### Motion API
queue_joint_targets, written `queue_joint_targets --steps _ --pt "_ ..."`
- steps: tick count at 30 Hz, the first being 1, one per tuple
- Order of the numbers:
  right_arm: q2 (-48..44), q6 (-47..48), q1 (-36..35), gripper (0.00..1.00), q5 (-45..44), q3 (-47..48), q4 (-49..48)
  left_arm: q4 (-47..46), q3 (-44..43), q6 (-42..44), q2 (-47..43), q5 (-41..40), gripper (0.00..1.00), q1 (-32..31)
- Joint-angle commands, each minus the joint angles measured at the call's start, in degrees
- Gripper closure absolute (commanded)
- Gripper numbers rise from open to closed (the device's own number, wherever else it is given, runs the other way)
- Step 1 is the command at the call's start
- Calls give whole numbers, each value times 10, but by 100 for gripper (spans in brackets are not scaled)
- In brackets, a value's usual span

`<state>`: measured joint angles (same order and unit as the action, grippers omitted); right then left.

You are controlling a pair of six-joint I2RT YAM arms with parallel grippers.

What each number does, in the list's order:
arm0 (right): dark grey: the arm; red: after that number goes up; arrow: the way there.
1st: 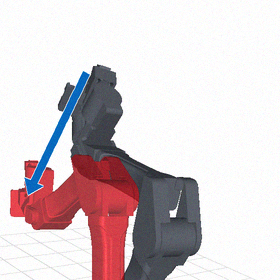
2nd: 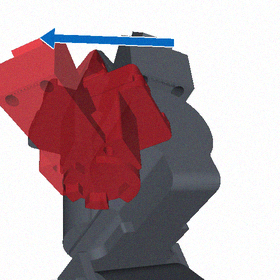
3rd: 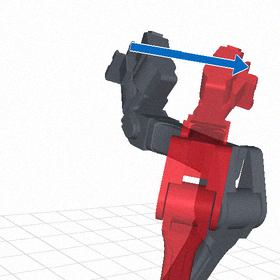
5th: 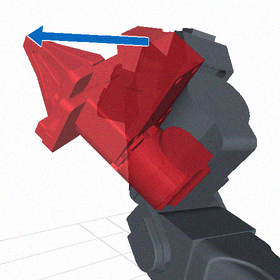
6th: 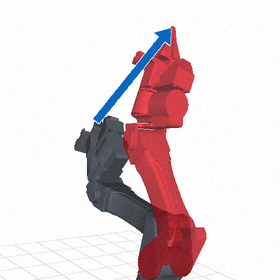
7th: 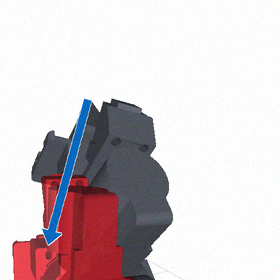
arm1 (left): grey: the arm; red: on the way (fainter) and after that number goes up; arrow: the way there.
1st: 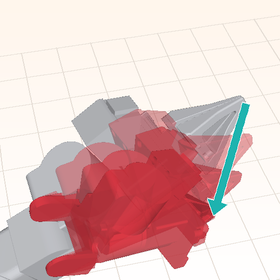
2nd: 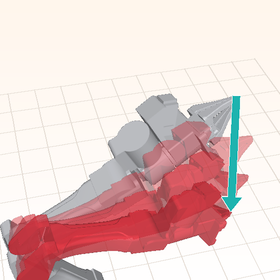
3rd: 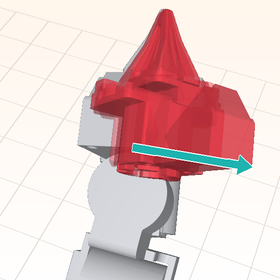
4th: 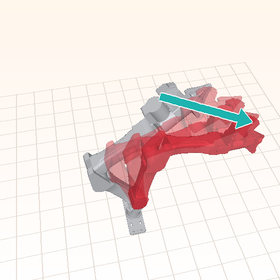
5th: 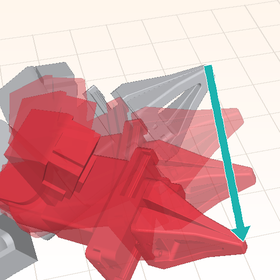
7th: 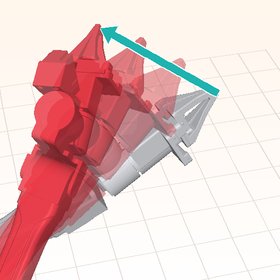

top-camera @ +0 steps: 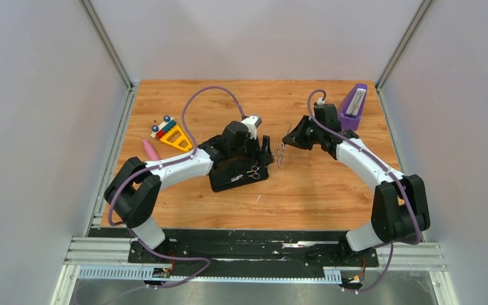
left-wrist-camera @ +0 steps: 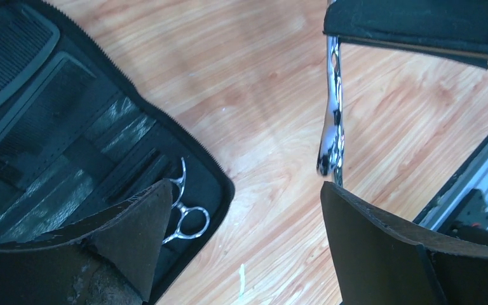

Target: Sort the hair-cutting tools

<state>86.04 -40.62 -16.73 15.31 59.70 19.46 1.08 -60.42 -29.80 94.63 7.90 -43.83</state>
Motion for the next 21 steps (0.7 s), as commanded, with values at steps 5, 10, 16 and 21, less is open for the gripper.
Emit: queue_joint_targets --steps 5,10,16,21 --pt "-53 -114 -5 100 45 -26 -86 -129 30 -47 -37 3 16 -5" --pt "-66 -143 -10 100 46 -42 -106 -194 67 -60 -65 -10 27 -6" --pt "-70 -155 -17 100 39 -51 -114 -249 95 -74 -84 11 31 -6" --pt "-75 -158 -17 100 34 -52 -117 -290 114 -81 -95 36 27 -6"
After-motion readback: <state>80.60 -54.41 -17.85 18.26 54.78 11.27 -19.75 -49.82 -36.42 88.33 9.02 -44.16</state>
